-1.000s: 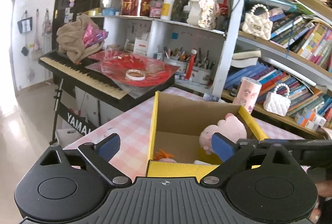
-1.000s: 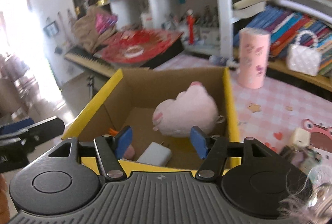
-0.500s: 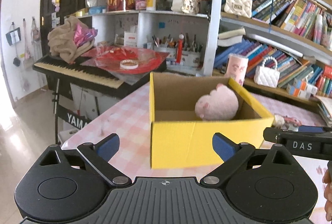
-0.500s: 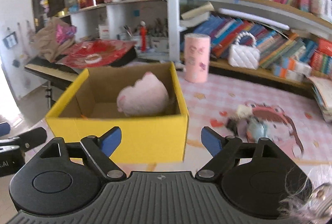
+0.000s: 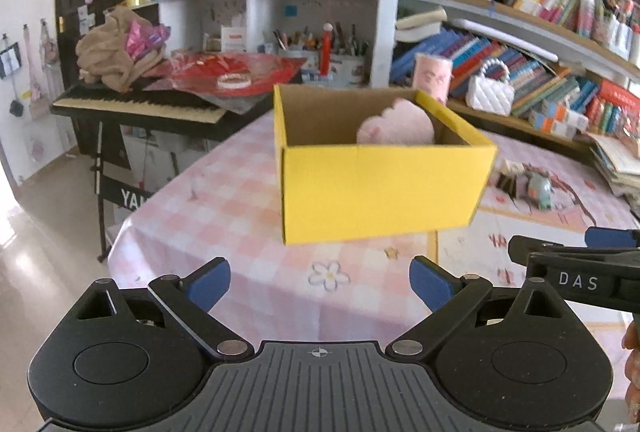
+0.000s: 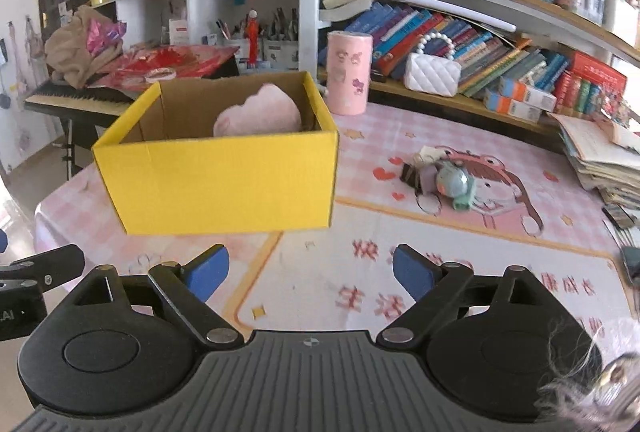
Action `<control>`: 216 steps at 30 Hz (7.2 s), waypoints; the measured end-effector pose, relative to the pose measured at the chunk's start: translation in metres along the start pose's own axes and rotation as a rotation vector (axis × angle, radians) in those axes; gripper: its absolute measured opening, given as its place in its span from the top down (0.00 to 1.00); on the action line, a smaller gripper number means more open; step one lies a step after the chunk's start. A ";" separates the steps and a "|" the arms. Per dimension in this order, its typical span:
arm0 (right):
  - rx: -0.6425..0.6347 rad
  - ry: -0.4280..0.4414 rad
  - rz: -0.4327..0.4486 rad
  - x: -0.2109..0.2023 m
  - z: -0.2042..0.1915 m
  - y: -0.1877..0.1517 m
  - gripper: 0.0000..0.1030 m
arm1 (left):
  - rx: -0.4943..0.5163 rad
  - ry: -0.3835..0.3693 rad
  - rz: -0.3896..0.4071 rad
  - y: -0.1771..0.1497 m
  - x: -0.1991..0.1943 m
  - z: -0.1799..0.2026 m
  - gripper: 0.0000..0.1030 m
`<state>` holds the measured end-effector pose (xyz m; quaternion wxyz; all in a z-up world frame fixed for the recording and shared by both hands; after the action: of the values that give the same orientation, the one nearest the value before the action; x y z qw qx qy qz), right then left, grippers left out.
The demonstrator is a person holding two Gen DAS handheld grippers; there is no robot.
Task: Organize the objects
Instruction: 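Withdraw both tools from the box toward the remaining clips and grey toy, then grasp the grey toy car with the left tool while the right tool approaches the green USB stick, then grasp the mint-green USB stick with the right tool, then carry the toy car in the left tool and USB stick in the right tool over the yellow box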
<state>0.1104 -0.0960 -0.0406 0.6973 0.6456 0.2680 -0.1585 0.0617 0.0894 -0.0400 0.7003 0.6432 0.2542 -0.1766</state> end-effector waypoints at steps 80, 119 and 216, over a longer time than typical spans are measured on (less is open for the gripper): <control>0.218 -0.298 -0.132 0.002 0.207 -0.047 0.08 | 0.225 -0.296 -0.121 0.005 0.073 0.219 0.05; 0.052 -0.095 -0.142 0.095 0.273 -0.007 0.24 | 0.124 -0.200 -0.147 0.070 0.236 0.329 0.36; 0.006 0.220 -0.127 -0.023 -0.034 -0.029 0.77 | -0.127 -0.208 -0.020 -0.011 -0.020 -0.012 0.54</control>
<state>0.0690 -0.0685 -0.0518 0.6503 0.6430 0.3828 -0.1313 0.0378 0.0981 -0.0382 0.7603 0.5733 0.1973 -0.2330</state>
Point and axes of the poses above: each gripper's, at about its wrist camera, not at the fingertips, and x roughly the way its jaws point, z to its right, y to its top, the point moved 6 cm from there along x, roughly the way its jaws point
